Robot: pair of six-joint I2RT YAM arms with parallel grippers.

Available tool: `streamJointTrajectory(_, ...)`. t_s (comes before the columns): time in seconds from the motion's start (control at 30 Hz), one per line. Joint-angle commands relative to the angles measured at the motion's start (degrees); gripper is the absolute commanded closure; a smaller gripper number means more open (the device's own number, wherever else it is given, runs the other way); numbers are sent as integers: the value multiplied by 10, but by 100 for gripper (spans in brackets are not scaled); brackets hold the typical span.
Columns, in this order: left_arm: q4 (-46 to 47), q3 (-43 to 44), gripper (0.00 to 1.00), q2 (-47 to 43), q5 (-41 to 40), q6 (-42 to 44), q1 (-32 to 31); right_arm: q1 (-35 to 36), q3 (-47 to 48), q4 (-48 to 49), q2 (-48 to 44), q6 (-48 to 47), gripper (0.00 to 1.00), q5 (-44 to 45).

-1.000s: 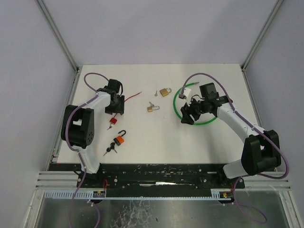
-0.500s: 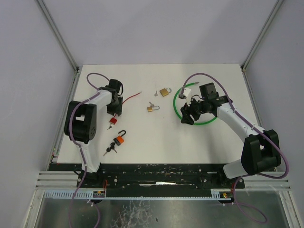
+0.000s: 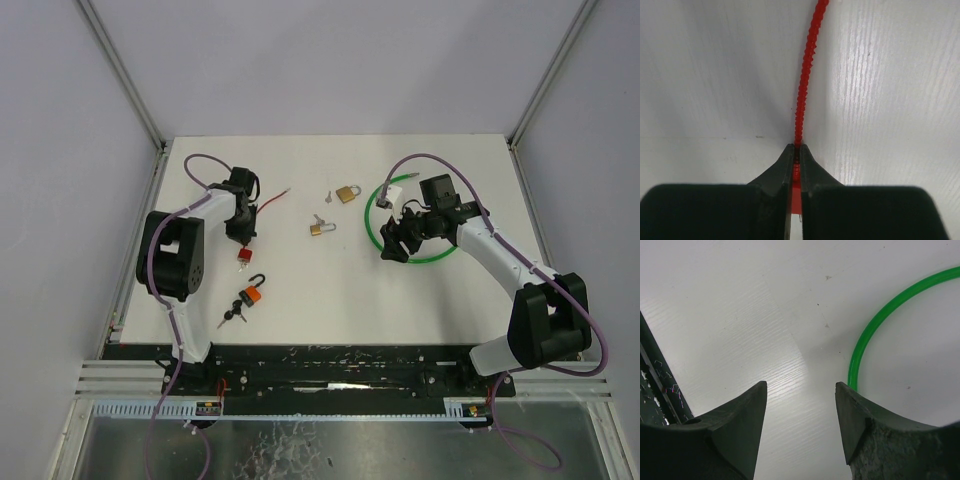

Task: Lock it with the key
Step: Pick up the lock from the center of the board.

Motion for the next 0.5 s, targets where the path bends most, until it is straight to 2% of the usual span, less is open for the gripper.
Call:
streamJointTrajectory(0.0,0,-2,100,-24,13,4,4,0,4,6,-13,5,37,-26)
streamJointTrajectory(0.27,33,-41,100,-141,62,-9,-3,1,0,6,-30,4,38,-55)
streamJointTrajectory(0.47,68,-76,100,-232,107,-50,-29,1,-7,5,-53,-13,38,-86)
